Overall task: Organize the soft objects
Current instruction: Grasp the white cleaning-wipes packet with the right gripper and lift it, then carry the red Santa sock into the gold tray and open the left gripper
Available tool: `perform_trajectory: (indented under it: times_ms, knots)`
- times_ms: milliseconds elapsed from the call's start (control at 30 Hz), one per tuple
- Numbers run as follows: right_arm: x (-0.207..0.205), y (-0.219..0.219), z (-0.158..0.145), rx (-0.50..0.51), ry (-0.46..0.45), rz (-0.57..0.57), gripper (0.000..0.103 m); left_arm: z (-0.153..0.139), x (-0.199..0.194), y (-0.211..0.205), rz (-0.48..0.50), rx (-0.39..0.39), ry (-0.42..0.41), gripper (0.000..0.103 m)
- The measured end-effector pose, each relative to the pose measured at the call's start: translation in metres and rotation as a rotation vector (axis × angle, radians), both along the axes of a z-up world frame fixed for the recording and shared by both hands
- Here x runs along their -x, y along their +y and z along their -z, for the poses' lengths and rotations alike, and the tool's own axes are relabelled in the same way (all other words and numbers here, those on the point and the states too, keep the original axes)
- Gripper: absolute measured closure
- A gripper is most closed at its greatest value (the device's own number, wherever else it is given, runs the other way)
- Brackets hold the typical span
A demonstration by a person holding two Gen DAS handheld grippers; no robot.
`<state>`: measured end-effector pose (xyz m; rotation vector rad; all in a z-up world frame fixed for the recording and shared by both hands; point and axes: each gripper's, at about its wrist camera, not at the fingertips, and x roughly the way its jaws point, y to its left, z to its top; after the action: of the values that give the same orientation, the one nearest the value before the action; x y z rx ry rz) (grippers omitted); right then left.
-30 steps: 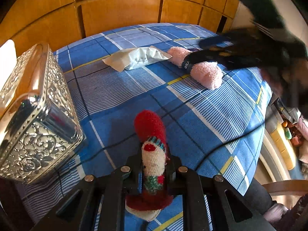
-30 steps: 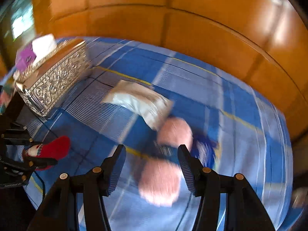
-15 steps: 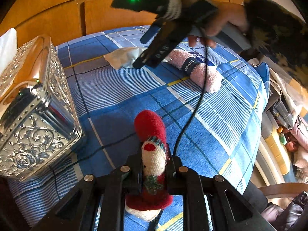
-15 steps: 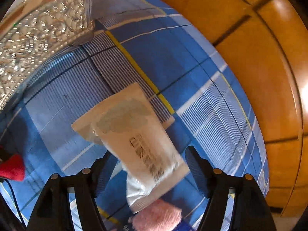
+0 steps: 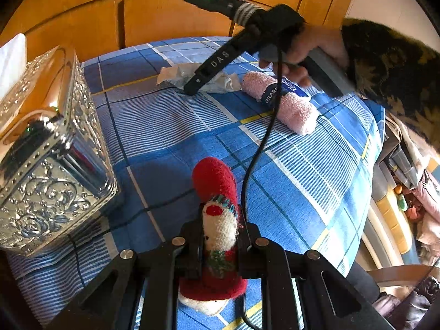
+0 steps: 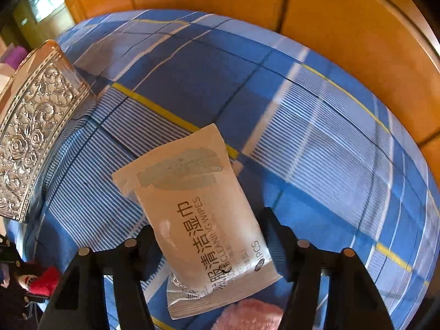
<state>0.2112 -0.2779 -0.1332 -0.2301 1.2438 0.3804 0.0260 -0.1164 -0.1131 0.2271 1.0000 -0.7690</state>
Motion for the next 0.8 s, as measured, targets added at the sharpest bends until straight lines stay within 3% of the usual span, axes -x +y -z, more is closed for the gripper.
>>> perform_trajectory:
  times_ms: [233, 500, 800]
  knots:
    - [0.017, -0.039, -0.003, 0.012, -0.042, 0.186, 0.044, -0.009, -0.006, -0.014, -0.005, -0.042, -0.010, 0.087]
    - [0.037, -0.058, -0.001, -0.031, -0.105, 0.243, 0.043, -0.059, -0.038, -0.032, -0.055, 0.038, -0.021, 0.087]
    - [0.043, -0.053, -0.004, -0.008, -0.124, 0.265, 0.043, -0.126, -0.140, -0.047, -0.204, 0.113, 0.031, 0.087]
